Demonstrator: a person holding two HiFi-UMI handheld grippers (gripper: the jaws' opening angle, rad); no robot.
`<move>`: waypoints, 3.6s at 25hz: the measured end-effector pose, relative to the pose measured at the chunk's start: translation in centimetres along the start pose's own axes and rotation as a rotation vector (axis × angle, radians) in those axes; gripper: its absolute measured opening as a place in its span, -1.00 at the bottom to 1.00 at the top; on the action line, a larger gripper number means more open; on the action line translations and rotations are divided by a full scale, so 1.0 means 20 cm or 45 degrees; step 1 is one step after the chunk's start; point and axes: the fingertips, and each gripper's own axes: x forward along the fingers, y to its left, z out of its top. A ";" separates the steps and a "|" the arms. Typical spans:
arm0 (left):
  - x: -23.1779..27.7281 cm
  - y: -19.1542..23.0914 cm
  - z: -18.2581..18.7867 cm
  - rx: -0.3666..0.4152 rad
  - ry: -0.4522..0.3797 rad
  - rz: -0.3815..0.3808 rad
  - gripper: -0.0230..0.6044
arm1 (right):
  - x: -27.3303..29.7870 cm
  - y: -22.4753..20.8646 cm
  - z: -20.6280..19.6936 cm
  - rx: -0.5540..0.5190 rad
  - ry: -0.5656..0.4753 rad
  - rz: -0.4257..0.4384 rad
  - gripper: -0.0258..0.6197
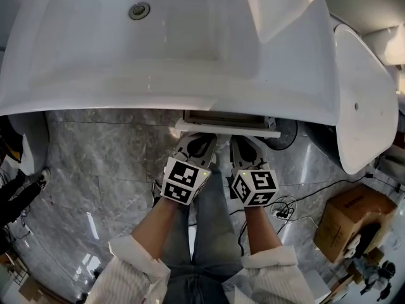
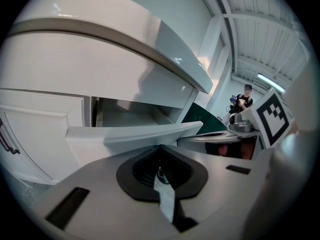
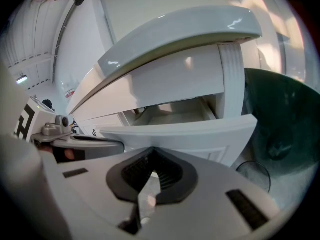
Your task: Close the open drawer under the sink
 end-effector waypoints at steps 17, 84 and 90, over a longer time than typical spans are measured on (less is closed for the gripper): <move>0.08 0.10 0.12 0.053 -0.036 0.021 -0.88 | 0.12 -0.04 0.12 -0.032 -0.031 -0.006 -0.89; -0.38 -0.24 0.47 0.039 -0.219 -0.098 -0.88 | -0.30 0.41 0.48 -0.247 -0.123 0.152 -0.89; -0.56 -0.29 0.57 0.052 -0.286 -0.069 -0.88 | -0.48 0.52 0.63 -0.293 -0.221 0.180 -0.89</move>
